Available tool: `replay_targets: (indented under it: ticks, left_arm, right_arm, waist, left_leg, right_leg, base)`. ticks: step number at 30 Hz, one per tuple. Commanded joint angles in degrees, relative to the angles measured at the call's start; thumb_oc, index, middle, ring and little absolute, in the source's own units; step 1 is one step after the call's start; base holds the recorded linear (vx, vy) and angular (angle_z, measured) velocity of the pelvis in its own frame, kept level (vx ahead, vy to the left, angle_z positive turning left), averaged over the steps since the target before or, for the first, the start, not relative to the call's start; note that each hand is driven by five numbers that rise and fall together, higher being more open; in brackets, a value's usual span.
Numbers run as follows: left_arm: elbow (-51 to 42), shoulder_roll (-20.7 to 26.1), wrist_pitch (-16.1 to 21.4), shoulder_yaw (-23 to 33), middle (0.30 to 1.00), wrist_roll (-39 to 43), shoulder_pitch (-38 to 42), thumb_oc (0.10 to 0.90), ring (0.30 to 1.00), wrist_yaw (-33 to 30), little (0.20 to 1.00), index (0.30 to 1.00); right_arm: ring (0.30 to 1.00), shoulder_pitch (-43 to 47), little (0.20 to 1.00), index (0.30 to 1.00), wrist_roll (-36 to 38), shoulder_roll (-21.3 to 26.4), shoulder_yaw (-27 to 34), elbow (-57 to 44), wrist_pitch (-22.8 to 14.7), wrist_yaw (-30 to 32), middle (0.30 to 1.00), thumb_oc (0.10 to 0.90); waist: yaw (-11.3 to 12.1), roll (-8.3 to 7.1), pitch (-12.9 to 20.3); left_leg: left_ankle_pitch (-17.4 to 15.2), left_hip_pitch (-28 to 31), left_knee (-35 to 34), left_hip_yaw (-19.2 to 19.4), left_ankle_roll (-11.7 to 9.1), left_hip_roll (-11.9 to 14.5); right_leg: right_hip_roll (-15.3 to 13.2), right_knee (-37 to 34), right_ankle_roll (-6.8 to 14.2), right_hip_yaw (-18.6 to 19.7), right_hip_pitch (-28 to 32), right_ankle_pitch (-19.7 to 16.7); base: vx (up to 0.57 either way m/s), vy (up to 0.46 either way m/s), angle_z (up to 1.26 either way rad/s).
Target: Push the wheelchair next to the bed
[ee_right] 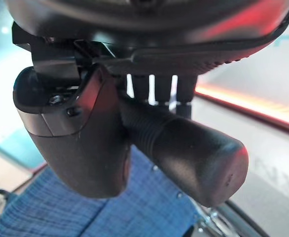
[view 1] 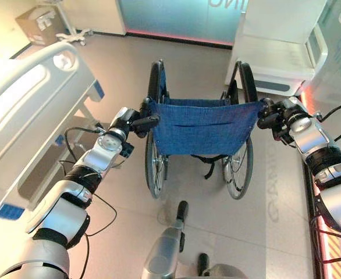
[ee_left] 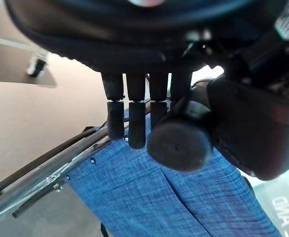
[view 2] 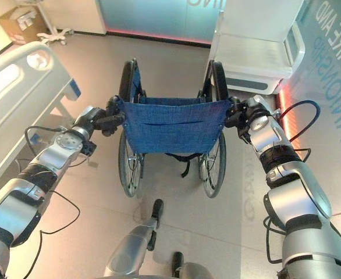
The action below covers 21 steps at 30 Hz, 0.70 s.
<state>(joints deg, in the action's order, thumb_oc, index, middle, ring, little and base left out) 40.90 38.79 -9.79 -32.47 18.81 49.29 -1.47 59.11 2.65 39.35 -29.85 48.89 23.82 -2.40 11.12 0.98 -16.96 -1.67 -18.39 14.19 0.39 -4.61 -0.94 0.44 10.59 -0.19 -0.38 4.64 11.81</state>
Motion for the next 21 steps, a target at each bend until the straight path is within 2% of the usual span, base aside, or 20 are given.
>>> replay_targets:
  ticks: [1,3,5,7,10,12,15,16,17,18,21]
  left_arm:
    - [1.4,2.8,1.1,2.9,0.300,-5.1,3.4,0.400,0.300,0.2,0.300,0.300]
    - [1.4,3.2,0.9,2.5,0.300,-6.2,3.3,0.400,0.300,-0.6,0.300,0.300]
    - [1.3,3.7,0.8,2.3,0.300,-5.7,3.6,0.400,0.300,-1.5,0.300,0.300]
    - [1.3,3.8,0.7,2.2,0.300,-5.6,3.8,0.400,0.300,-1.9,0.300,0.300]
    - [1.1,3.7,0.9,2.3,0.300,-6.2,2.9,0.400,0.300,-2.6,0.300,0.300]
    - [0.8,3.1,1.1,2.7,0.300,-6.9,1.7,0.400,0.300,-2.9,0.300,0.300]
    - [0.7,2.4,1.6,3.2,0.300,-7.9,0.3,0.400,0.300,-3.5,0.300,0.300]
    - [0.6,2.1,1.8,3.5,0.300,-8.1,-0.1,0.400,0.300,-4.0,0.300,0.300]
    - [0.7,2.0,2.2,3.6,0.300,-8.2,0.1,0.400,0.300,-4.1,0.300,0.300]
    - [0.6,2.1,2.5,3.6,0.300,-8.2,0.1,0.400,0.300,-4.1,0.300,0.300]
    - [0.2,2.6,3.1,3.5,0.300,-7.6,1.6,0.400,0.300,-3.1,0.300,0.300]
  right_arm:
    - [0.300,-0.3,0.300,0.300,-5.1,3.3,-5.5,-3.4,-6.3,-4.1,0.300,0.400]
    - [0.300,-0.3,0.300,0.300,-5.0,2.2,-5.4,-2.5,-7.3,-3.1,0.300,0.400]
    - [0.300,0.6,0.300,0.300,-4.8,1.1,-5.6,-1.2,-8.2,-2.2,0.300,0.400]
    - [0.300,0.7,0.300,0.300,-4.9,0.8,-5.4,-0.6,-8.8,-2.2,0.300,0.400]
    - [0.300,-0.8,0.300,0.300,-5.4,0.6,-4.6,1.7,-11.8,-1.7,0.300,0.400]
    - [0.300,-1.8,0.300,0.300,-6.1,0.3,-4.6,2.2,-12.4,-2.0,0.300,0.400]
    - [0.300,-1.9,0.300,0.300,-6.3,0.1,-5.2,1.8,-12.0,-2.0,0.300,0.400]
    - [0.300,-1.1,0.300,0.300,-6.7,-0.3,-5.6,1.1,-11.0,-2.4,0.300,0.400]
    - [0.300,-0.6,0.300,0.300,-7.0,-0.3,-5.9,0.6,-10.6,-2.5,0.300,0.400]
    - [0.300,-0.4,0.300,0.300,-6.9,-0.1,-6.1,0.2,-10.1,-2.3,0.300,0.400]
    - [0.300,1.1,0.300,0.300,-7.5,1.3,-6.5,-2.2,-7.8,-2.8,0.300,0.400]
  waist:
    - [-2.5,-2.55,1.3]
    - [-1.5,-3.13,1.8]
    - [-0.1,-3.66,2.3]
    - [0.4,-3.80,2.5]
    - [1.0,-4.29,4.4]
    - [0.3,-4.20,5.0]
    - [-1.4,-3.41,4.4]
    - [-3.7,-2.21,2.6]
    - [-5.2,-1.87,1.4]
    - [-5.9,-2.13,0.8]
    - [-8.4,-2.55,-0.8]
  left_leg:
    - [2.0,2.8,-0.9,1.0,5.9,-2.2]
    - [1.1,3.3,-0.1,0.9,6.7,-2.6]
    - [0.6,2.6,0.7,1.2,7.1,-3.1]
    - [0.3,2.4,0.8,1.3,7.4,-3.4]
    - [-0.5,3.1,0.4,1.8,8.8,-4.9]
    - [-1.3,5.2,-0.4,2.0,9.3,-5.2]
    - [-2.2,8.6,-0.9,0.9,9.3,-5.3]
    - [-3.7,13.1,-1.9,-1.1,9.2,-5.0]
    - [-5.1,14.5,-2.0,-2.2,9.5,-5.2]
    - [-5.6,15.3,-2.0,-3.1,9.6,-6.0]
    - [-7.9,17.2,-1.8,-7.2,10.0,-8.2]
  right_leg:
    - [-4.9,3.7,3.8,-6.3,3.8,-1.6]
    - [-6.9,5.1,5.1,-7.6,4.3,-4.0]
    - [-8.8,6.4,5.5,-8.3,5.6,-7.3]
    - [-9.4,7.5,5.5,-8.6,6.1,-8.7]
    - [-9.4,13.2,6.3,-8.0,6.4,-15.0]
    - [-9.5,14.7,6.5,-8.2,3.5,-16.5]
    - [-9.1,11.9,5.8,-8.6,-2.5,-14.3]
    - [-10.0,10.1,5.5,-8.7,-10.9,-14.0]
    - [-10.1,8.3,5.6,-7.9,-15.8,-15.3]
    - [-10.3,5.3,5.9,-7.4,-18.3,-16.9]
    - [-10.6,-5.7,7.9,-4.7,-21.4,-21.6]
  base:
    - [0.44,0.188,-0.16]
    - [0.35,0.172,0.02]
    - [0.30,0.180,-0.31]
    - [0.19,0.127,-0.35]
    - [0.40,0.210,-0.31]
    - [0.40,0.118,-0.19]
    - [0.33,0.013,-0.26]
    - [0.43,-0.050,-0.27]
    - [0.46,-0.084,-0.12]
    - [0.39,-0.119,0.26]
    - [0.38,-0.168,1.03]
